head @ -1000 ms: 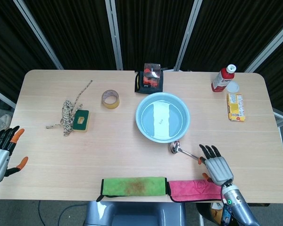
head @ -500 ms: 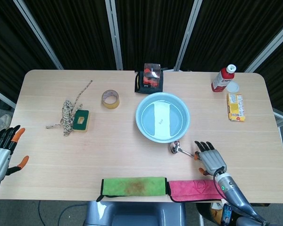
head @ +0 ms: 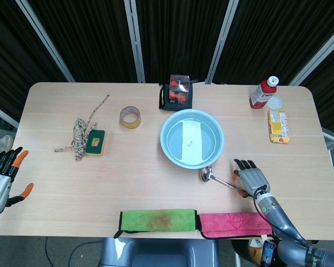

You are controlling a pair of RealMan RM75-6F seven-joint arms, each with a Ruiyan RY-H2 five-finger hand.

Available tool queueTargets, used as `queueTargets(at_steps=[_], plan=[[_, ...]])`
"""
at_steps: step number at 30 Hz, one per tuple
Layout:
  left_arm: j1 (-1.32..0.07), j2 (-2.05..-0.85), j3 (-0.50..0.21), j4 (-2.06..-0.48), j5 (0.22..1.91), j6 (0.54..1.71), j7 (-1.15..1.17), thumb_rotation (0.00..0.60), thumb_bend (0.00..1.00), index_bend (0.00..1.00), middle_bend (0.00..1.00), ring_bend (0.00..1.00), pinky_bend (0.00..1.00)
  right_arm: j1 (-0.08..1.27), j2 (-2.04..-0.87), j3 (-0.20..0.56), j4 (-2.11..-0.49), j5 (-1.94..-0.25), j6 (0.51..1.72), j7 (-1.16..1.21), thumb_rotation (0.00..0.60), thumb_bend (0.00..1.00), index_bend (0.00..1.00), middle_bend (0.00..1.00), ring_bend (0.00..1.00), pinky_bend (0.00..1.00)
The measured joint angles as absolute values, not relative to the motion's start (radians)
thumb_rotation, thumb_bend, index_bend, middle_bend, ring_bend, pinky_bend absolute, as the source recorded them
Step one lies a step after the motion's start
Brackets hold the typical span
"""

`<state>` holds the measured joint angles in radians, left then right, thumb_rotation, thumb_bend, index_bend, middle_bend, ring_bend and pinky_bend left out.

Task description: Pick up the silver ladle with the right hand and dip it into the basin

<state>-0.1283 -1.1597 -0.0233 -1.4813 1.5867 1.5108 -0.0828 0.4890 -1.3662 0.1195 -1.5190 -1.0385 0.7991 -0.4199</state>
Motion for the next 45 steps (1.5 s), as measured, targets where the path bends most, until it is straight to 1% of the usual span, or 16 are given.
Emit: queueTargets(at_steps=[8,19,31,45], plan=[[-0.132,-1.166,-0.025,-1.475,1.586,1.509,-0.085,0.600,0.32,0.00,0.00,0.00,0.00,0.505,-1.399,0.105,-1.452,-1.039,0.781,-0.367,0.600,0.27,0.40,0.00,0.00,0.00],[-0.133,-1.163,-0.024,-1.470,1.593,1.516,-0.105,0.600,0.32,0.00,0.00,0.00,0.00,0.491,-1.419,0.086,-1.427,-1.058,0.814,-0.307,0.600,0.27,0.40,0.00,0.00,0.00],[-0.136,-1.166,-0.022,-1.465,1.597,1.513,-0.109,0.600,0.32,0.00,0.00,0.00,0.00,0.480,-1.437,0.074,-1.381,-1.065,0.822,-0.246,0.600,0.27,0.40,0.00,0.00,0.00],[-0.138,-1.164,-0.018,-1.465,1.602,1.514,-0.117,0.600,0.32,0.00,0.00,0.00,0.00,0.442,-1.440,0.068,-1.387,-1.090,0.869,-0.154,0.600,0.27,0.39,0.00,0.00,0.00]])
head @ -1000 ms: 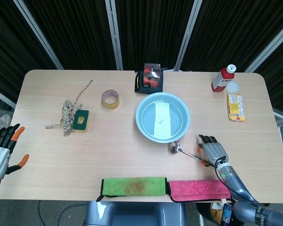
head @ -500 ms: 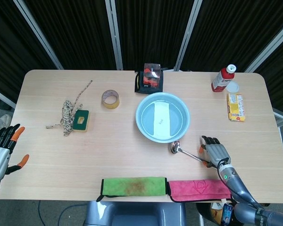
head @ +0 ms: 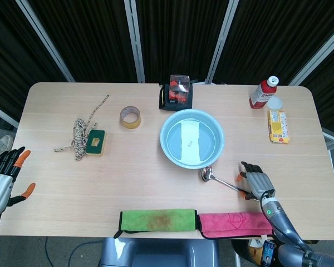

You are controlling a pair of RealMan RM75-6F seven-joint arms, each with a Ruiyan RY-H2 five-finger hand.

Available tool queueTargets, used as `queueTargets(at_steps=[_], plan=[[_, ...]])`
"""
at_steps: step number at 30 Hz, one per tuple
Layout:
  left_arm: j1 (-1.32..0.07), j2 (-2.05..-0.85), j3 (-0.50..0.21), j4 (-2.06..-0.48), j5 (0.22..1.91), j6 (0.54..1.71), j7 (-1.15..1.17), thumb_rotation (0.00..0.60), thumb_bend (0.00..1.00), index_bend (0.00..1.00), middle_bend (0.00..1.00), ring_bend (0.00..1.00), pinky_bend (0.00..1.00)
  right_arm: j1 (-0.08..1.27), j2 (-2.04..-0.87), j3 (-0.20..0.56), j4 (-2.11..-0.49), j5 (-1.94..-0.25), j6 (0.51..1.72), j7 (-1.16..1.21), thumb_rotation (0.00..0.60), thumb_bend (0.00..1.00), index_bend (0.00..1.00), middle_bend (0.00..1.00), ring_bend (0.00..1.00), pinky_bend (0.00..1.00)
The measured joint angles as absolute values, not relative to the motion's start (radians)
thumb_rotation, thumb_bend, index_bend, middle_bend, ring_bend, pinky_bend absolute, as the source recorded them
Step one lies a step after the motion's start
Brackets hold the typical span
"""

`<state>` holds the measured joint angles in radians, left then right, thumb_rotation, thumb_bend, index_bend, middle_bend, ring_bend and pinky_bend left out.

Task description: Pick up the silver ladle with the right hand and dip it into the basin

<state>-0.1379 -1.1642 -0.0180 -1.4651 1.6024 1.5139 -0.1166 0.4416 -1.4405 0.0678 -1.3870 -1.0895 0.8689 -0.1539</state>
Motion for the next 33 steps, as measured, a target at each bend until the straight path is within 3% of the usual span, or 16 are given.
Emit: queueTargets(at_steps=[10,33], plan=[[-0.138,-1.160,-0.014,-1.464,1.611,1.520,-0.131,0.600,0.32,0.00,0.00,0.00,0.00,0.402,-1.463,0.065,-1.388,-1.119,0.926,-0.096,0.600,0.27,0.39,0.00,0.00,0.00],[-0.134,-1.157,-0.018,-1.457,1.612,1.536,-0.148,0.600,0.32,0.00,0.00,0.00,0.00,0.412,-1.514,0.060,-1.331,-1.121,0.899,-0.108,0.600,0.27,0.39,0.00,0.00,0.00]])
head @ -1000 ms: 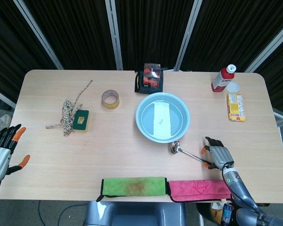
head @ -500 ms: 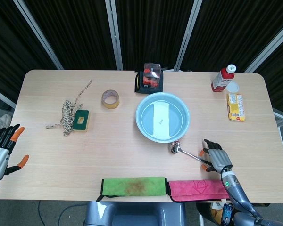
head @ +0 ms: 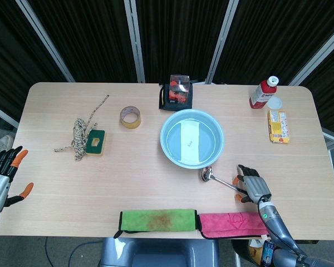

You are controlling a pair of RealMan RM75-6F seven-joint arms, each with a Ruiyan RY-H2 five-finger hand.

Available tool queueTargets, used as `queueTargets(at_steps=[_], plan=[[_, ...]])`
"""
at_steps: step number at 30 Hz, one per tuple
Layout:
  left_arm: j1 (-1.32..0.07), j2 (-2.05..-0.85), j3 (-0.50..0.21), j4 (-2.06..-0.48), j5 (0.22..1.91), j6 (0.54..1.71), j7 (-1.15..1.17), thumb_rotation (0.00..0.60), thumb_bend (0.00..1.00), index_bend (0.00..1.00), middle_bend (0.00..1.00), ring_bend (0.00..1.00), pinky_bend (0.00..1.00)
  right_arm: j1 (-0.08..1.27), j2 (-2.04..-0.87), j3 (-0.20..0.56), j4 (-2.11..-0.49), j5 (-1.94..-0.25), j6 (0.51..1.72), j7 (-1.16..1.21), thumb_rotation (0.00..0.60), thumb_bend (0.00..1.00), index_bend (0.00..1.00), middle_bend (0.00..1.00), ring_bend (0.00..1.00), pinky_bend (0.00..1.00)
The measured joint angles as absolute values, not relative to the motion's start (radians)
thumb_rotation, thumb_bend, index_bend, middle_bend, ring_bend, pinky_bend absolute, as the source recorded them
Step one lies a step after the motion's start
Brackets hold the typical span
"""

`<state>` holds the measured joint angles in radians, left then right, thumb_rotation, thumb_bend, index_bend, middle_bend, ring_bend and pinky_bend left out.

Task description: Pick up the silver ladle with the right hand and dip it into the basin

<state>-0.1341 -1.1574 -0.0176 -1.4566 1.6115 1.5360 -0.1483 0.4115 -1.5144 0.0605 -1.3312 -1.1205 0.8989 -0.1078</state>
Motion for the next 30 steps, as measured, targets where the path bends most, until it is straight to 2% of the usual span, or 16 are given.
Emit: queueTargets(at_steps=[11,22,30], plan=[[-0.133,-1.159,-0.017,-1.457,1.614,1.540,-0.140,0.600,0.32,0.00,0.00,0.00,0.00,0.422,-1.528,0.058,-1.300,-1.100,0.862,-0.120,0.600,0.27,0.40,0.00,0.00,0.00],[-0.133,-1.159,-0.018,-1.454,1.614,1.543,-0.141,0.600,0.32,0.00,0.00,0.00,0.00,0.425,-1.544,0.056,-1.276,-1.096,0.856,-0.130,0.600,0.27,0.48,0.00,0.00,0.00],[-0.131,-1.158,-0.017,-1.450,1.619,1.551,-0.148,0.600,0.32,0.00,0.00,0.00,0.00,0.421,-1.551,0.055,-1.269,-1.091,0.857,-0.135,0.600,0.27,0.50,0.00,0.00,0.00]])
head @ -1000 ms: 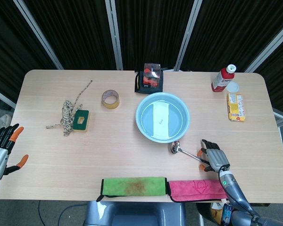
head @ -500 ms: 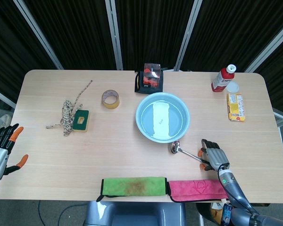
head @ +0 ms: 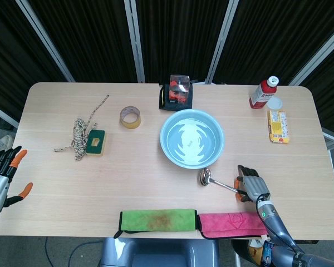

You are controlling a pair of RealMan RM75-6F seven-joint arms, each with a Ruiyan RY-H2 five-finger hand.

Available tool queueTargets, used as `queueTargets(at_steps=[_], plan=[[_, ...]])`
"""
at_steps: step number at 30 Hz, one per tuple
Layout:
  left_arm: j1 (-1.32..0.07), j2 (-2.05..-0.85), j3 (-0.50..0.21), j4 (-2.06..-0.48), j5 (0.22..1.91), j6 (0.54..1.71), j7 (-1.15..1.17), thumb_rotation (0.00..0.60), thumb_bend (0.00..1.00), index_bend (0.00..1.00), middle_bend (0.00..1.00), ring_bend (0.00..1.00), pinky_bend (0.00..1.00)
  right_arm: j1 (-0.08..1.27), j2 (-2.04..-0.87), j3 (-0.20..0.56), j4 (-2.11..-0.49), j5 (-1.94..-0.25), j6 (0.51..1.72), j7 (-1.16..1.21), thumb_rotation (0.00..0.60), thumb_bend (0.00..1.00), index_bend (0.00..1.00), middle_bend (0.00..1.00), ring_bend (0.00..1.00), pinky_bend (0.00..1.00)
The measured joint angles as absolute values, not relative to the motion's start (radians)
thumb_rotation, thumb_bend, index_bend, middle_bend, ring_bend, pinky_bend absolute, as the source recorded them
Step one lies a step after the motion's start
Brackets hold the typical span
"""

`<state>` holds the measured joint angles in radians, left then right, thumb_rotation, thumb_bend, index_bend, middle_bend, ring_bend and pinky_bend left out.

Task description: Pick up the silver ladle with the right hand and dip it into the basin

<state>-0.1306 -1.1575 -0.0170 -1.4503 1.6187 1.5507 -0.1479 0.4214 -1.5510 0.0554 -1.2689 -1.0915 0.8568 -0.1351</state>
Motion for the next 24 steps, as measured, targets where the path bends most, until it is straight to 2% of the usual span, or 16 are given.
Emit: queueTargets(at_steps=[8,13,24], plan=[[-0.130,-1.156,-0.015,-1.448,1.624,1.554,-0.151,0.600,0.32,0.00,0.00,0.00,0.00,0.418,-1.558,0.055,-1.261,-1.096,0.864,-0.134,0.600,0.28,0.55,0.00,0.00,0.00],[-0.131,-1.155,-0.013,-1.447,1.629,1.555,-0.155,0.600,0.32,0.00,0.00,0.00,0.00,0.415,-1.560,0.055,-1.261,-1.096,0.872,-0.146,0.600,0.31,0.58,0.00,0.00,0.00],[-0.128,-1.150,-0.010,-1.446,1.637,1.566,-0.170,0.600,0.32,0.00,0.00,0.00,0.00,0.413,-1.527,0.056,-1.321,-1.085,0.898,-0.207,0.600,0.33,0.61,0.00,0.00,0.00]])
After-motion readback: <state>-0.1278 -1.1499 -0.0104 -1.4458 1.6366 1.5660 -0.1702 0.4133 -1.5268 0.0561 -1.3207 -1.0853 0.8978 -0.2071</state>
